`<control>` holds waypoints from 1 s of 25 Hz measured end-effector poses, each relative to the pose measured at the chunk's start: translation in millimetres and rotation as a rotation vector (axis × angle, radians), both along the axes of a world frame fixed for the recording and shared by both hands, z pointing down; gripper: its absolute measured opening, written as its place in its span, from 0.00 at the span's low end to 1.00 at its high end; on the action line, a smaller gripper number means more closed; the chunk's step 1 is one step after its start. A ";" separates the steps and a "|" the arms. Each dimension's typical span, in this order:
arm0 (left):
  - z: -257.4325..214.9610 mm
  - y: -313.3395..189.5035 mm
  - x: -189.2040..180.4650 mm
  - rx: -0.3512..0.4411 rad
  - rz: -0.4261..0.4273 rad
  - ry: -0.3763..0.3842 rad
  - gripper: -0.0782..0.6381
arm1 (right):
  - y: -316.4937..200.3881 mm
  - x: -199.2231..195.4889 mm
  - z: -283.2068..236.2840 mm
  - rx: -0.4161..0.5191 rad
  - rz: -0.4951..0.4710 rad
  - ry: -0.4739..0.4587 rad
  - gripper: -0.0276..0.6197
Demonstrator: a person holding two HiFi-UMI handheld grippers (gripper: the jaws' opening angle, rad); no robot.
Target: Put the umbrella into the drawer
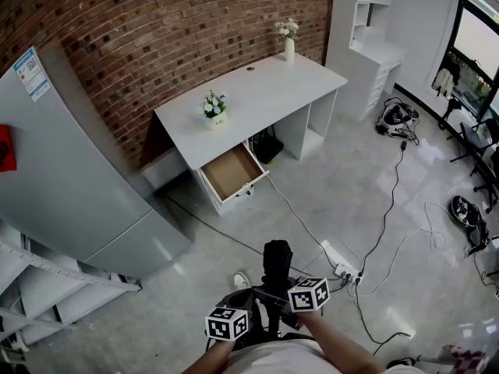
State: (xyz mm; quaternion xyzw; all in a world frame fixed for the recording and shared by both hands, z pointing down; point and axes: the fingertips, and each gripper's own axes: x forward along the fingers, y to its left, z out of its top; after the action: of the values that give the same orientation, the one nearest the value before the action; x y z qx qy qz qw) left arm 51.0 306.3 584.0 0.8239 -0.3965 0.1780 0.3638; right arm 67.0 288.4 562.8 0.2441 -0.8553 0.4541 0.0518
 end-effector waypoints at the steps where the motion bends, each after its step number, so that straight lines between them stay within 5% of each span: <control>1: 3.2 -12.1 0.2 -0.007 0.003 0.006 0.12 | -12.4 0.1 2.3 -0.007 0.008 0.001 0.44; 10: 18.3 -132.8 -28.0 -0.071 0.039 0.054 0.12 | -148.0 -27.9 10.3 -0.069 0.074 -0.036 0.44; 25: 21.7 -277.4 -90.4 -0.101 0.059 0.162 0.12 | -305.1 -110.1 15.9 -0.109 0.009 0.033 0.44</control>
State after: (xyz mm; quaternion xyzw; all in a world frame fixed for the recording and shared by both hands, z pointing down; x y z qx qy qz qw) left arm -39.4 28.9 605.7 0.8276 -0.3318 0.1411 0.4302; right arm -43.1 -16.7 578.7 0.2520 -0.8271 0.4964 0.0769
